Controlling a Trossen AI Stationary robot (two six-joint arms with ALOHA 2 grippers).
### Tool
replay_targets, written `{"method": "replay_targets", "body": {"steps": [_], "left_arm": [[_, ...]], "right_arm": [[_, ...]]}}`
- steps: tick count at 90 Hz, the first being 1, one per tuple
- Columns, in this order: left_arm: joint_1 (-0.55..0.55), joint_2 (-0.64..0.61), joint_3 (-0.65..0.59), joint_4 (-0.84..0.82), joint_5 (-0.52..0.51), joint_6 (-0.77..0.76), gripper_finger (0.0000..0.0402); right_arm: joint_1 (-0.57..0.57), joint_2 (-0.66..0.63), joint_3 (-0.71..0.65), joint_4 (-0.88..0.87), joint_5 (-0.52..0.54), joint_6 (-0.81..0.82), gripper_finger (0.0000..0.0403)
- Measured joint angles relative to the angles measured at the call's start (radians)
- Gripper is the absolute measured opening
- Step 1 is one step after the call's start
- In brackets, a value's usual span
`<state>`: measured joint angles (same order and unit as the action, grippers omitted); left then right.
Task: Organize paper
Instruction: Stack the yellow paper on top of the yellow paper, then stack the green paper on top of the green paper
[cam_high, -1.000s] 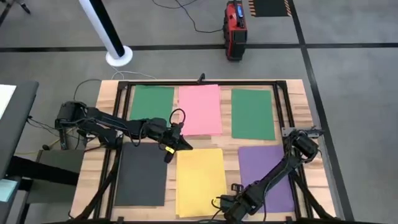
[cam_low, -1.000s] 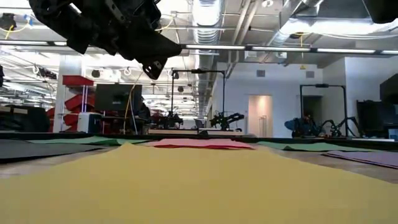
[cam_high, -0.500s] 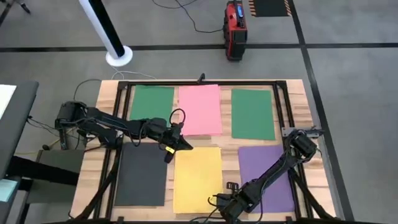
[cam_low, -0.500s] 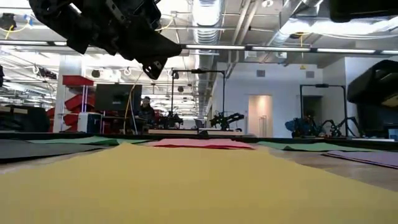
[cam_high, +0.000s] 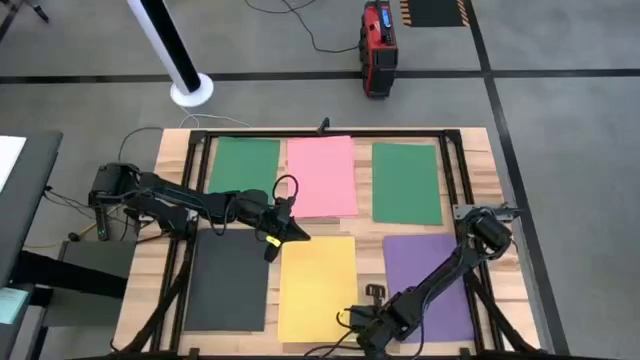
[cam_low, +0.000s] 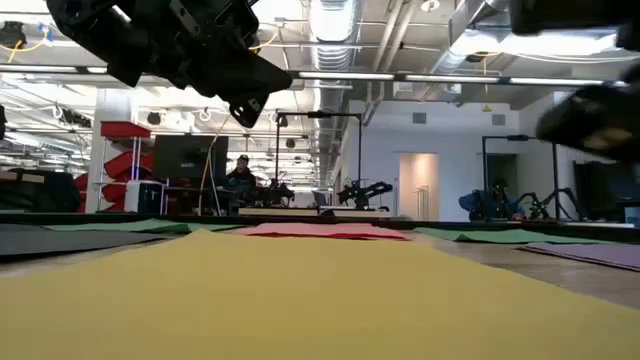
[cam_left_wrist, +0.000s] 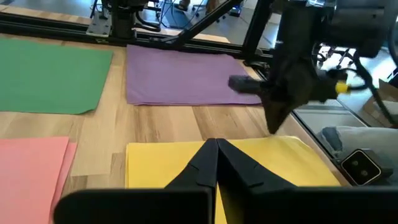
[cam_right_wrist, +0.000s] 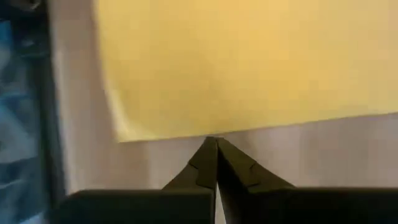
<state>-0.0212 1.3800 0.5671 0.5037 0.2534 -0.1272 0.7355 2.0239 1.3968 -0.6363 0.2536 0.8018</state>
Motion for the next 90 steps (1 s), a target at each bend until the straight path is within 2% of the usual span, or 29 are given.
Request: {"method": "replay_targets", "body": {"steps": [13, 40, 54, 66, 76, 90], "left_arm": [[0.000, 0.000, 0.000, 0.000, 0.000, 0.011, 0.0000], [0.000, 0.000, 0.000, -0.002, 0.000, 0.012, 0.0000], [0.000, 0.000, 0.000, -0.032, -0.027, 0.044, 0.0000], [0.000, 0.000, 0.000, -0.067, -0.080, 0.046, 0.0000], [0.001, 0.000, 0.000, -0.084, -0.102, 0.047, 0.0000], [0.001, 0.000, 0.000, -0.104, -0.107, 0.078, 0.0000]], "right_arm": [[0.002, -0.087, -0.086, -0.026, 0.070, 0.030, 0.0000], [-0.041, -0.400, -0.487, 0.223, 0.183, 0.036, 0.0000], [-0.097, -0.539, -0.596, 0.138, 0.184, 0.047, 0.0000], [-0.191, -0.565, -0.612, 0.033, 0.168, -0.002, 0.0000], [-0.284, -0.541, -0.614, 0.012, 0.165, -0.076, 0.0005], [-0.398, -0.486, -0.614, 0.040, 0.170, -0.202, 0.0043]]}}
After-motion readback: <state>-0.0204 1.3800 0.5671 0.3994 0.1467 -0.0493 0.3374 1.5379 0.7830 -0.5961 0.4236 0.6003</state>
